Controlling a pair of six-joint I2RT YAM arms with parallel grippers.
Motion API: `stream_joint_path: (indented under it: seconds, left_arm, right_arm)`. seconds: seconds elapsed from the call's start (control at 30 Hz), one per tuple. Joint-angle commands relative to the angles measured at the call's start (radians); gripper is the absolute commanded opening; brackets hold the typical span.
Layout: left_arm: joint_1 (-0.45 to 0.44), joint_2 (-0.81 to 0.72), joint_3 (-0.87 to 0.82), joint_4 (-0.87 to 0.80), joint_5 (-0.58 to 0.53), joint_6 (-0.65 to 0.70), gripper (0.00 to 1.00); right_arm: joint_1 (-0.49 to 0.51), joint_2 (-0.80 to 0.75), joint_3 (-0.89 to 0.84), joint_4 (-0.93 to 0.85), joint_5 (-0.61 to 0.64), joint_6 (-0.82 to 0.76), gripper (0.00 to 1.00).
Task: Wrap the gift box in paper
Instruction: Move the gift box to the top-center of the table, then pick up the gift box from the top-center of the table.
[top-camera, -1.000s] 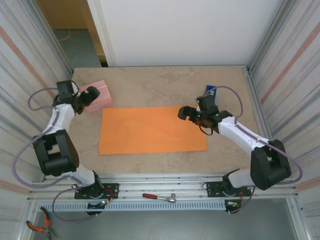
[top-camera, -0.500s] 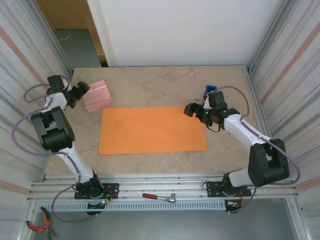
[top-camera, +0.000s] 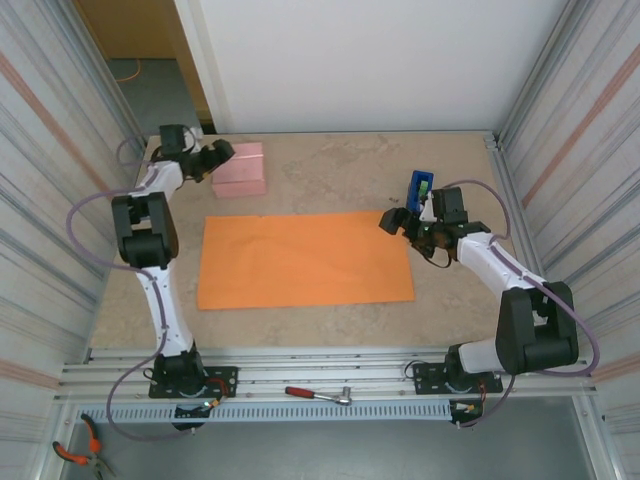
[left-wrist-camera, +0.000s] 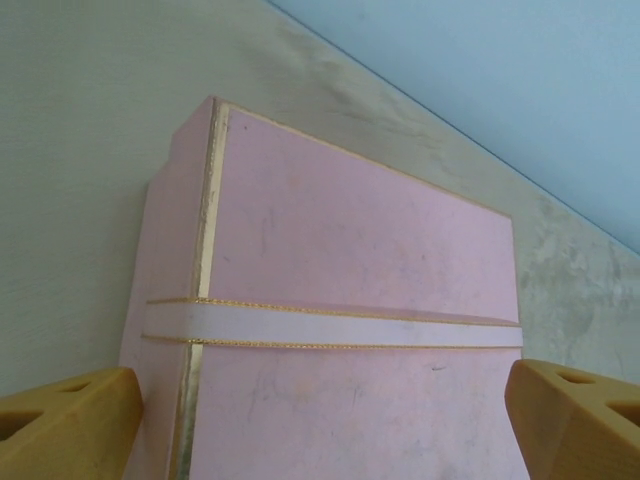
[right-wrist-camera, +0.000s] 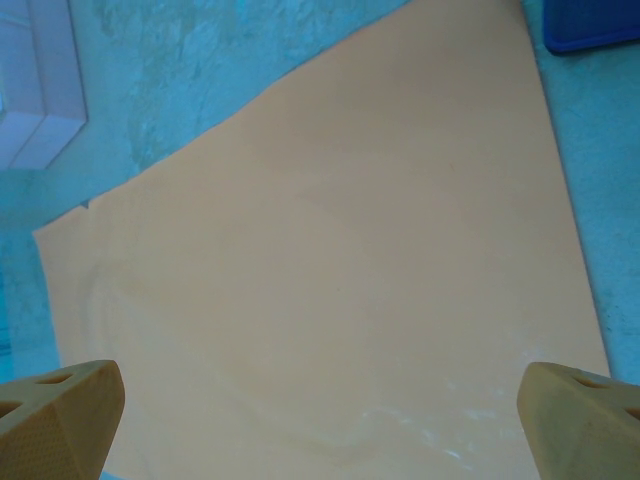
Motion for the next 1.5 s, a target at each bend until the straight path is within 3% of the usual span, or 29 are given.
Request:
stream_joint_path:
  seconds: [0.0,0.27,0.5,0.8,1.13,1.47]
  left_arm:
    - [-0.059,0.054,0.106,-0.007,0.034,0.037,0.94]
    - [-0.199,0.131,0.200,-0.014,0.066,0.129,0.94]
    - [-0.276,0.084,0.126,0.025,0.110,0.148,0.94]
    - [-0.258,-0.072,-0.133,0.164,-0.019,-0.121,0.94]
    - [-0.273,-0.019,-0.075,0.127,0.022,-0.203,0.93]
    - [-0.286,0.065,0.020,0.106,0.039,-0.235,0.92]
  right_arm:
    - [-0.012,-0.017,-0.019,0.014,-0.042,-0.004,0.99]
    - [-0.016,0.020,0.014,0.055,-0.036,-0.011,0.94]
    - [-0.015,0.184,0.165,0.095,-0.087,-0.003,0.84]
    - [0.023,0.552,0.611,0.043,-0.150,-0.022,0.79]
    - [0.084,0.946,1.144,-0.062,-0.183,-0.014,0.77]
    - [0.137,1.202,1.482,-0.160,-0.160,0.028,0.75]
